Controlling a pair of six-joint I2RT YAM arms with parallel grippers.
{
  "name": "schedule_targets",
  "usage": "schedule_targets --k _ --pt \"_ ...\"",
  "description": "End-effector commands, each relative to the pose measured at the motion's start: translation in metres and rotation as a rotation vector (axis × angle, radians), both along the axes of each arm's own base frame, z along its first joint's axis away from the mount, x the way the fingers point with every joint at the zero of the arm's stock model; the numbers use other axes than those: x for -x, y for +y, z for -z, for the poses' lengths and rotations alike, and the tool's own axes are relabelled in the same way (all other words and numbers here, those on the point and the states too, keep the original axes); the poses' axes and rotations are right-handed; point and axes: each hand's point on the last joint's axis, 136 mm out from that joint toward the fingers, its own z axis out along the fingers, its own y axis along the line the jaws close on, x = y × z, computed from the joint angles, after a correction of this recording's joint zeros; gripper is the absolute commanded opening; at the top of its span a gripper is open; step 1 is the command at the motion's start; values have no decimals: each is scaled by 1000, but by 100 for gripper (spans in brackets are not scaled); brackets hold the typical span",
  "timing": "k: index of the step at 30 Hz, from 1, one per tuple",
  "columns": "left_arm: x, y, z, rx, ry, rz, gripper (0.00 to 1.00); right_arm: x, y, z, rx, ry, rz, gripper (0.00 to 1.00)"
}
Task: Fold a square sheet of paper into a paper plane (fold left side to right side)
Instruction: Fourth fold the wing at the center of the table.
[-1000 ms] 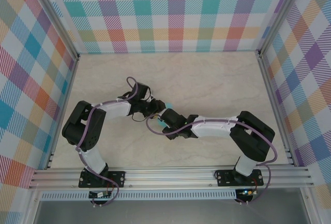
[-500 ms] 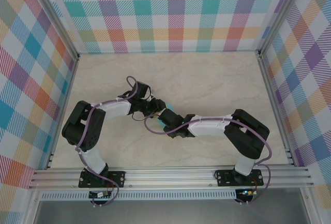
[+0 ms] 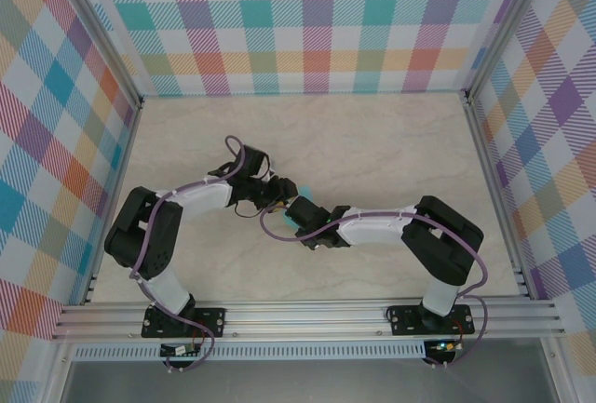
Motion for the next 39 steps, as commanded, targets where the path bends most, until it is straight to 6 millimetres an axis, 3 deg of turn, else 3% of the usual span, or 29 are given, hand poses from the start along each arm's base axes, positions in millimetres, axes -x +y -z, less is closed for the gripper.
schedule_targets --k 1,5,10,14,21,26,34,39 --pt "-1 10 -19 -8 -43 -8 48 9 0 9 7 49 8 17" --pt "0 26 -27 -25 -60 -37 54 15 1 15 -8 97 11 14" --pt "4 50 -32 -47 -68 -81 62 18 5 8 -96 168 32 11" --pt "15 56 -28 -42 -59 -82 63 21 5 3 -176 237 64 11" --pt "33 45 -8 11 -19 -35 58 19 1 0 -313 356 121 10" --pt "39 23 2 28 -3 7 48 17 -6 -2 -398 406 159 10" --pt "36 -20 13 28 11 85 43 13 -15 -3 -492 455 198 11" --pt "33 -33 20 19 20 104 42 12 -16 0 -505 477 204 11"
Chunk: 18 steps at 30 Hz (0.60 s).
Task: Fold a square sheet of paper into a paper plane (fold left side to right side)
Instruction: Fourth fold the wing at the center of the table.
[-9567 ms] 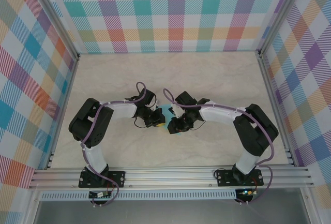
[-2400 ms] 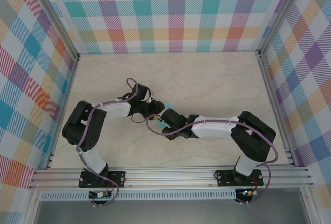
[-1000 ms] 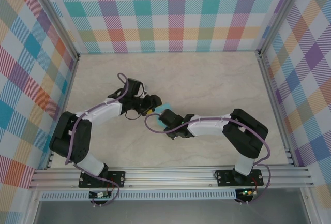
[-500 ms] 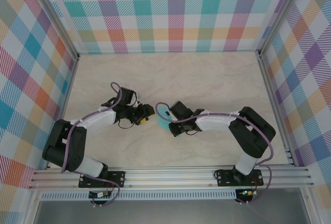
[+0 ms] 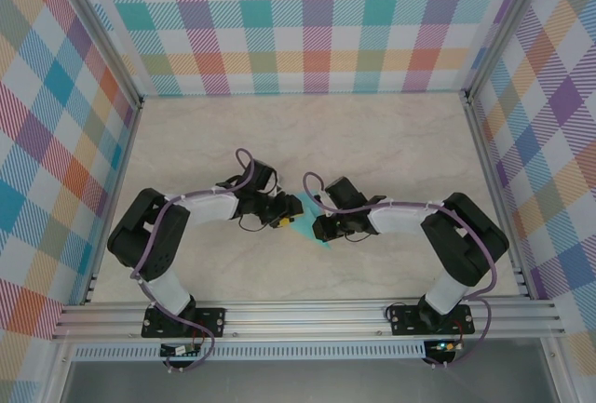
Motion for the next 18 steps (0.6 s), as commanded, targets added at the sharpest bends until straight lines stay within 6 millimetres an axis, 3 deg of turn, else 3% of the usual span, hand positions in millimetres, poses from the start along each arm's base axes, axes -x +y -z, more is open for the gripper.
schedule_targets --k 1,10,18 --pt "-7 -13 -4 20 -17 14 42 3 3 -2 -45 27 -5 11" --pt "-13 -19 10 -6 4 18 35 2 1 3 -57 62 10 11" --pt "-9 -22 23 -52 23 33 39 1 1 5 -57 72 15 14"
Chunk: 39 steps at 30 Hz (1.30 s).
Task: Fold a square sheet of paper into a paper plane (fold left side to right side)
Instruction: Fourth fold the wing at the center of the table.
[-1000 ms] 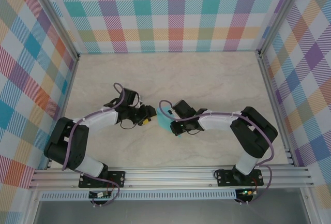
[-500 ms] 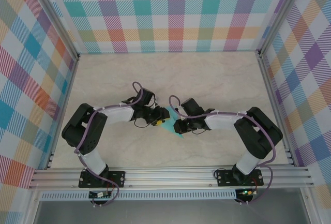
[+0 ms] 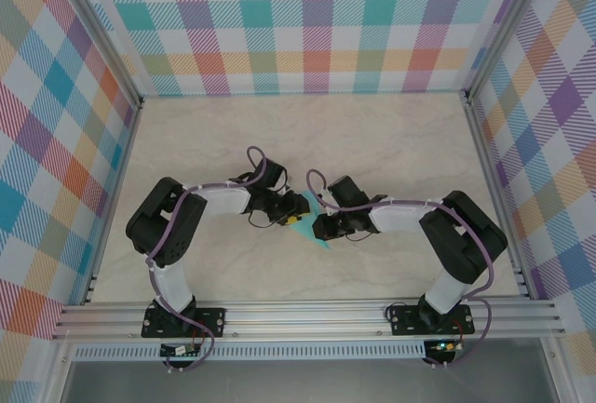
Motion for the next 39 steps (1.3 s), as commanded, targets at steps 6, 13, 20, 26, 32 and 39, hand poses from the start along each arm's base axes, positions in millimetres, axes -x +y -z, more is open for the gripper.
schedule_targets --k 6,13,20,26,32,39 --pt "4 -1 12 -52 15 8 40 2 0 1 -21 24 0 18" --pt "5 2 17 -71 20 0 40 -3 2 -17 -81 7 6 24" --pt "5 3 17 -79 19 0 40 -7 4 -38 -142 -2 0 31" --pt "5 4 17 -81 19 2 39 -18 -8 -57 -196 9 54 33" --pt "4 4 14 -80 12 2 40 -36 -10 -65 -333 117 92 35" --pt "5 4 14 -80 14 1 40 -41 4 -52 -391 193 75 36"
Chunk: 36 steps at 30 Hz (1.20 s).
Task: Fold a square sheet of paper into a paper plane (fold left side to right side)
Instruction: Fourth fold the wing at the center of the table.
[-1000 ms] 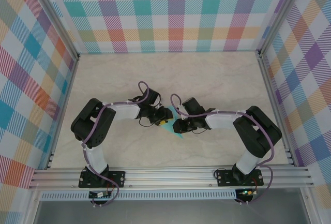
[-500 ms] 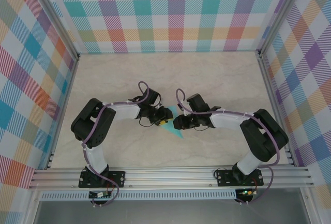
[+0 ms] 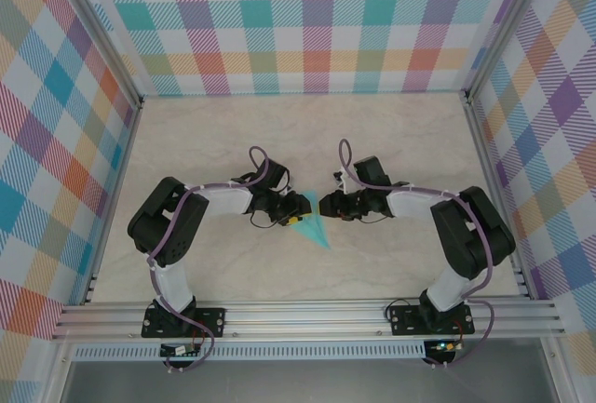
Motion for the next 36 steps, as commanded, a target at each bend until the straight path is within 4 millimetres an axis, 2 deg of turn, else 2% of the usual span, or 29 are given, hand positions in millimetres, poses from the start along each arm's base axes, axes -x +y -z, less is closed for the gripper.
schedule_targets --k 1,9,17,21,31,36 --pt "5 6 11 -61 20 2 40 -2 17 -11 -105 20 -42 36" --pt "4 5 10 -60 16 2 40 2 20 1 -110 67 -59 30" --pt "5 5 9 -61 15 5 40 3 17 13 -68 91 -52 9" --pt "5 5 8 -60 13 7 40 0 11 19 -16 82 -36 3" --pt "5 5 8 -60 15 9 40 -3 2 34 75 83 -20 1" --pt "4 4 8 -58 14 10 39 -1 3 38 76 97 -28 1"
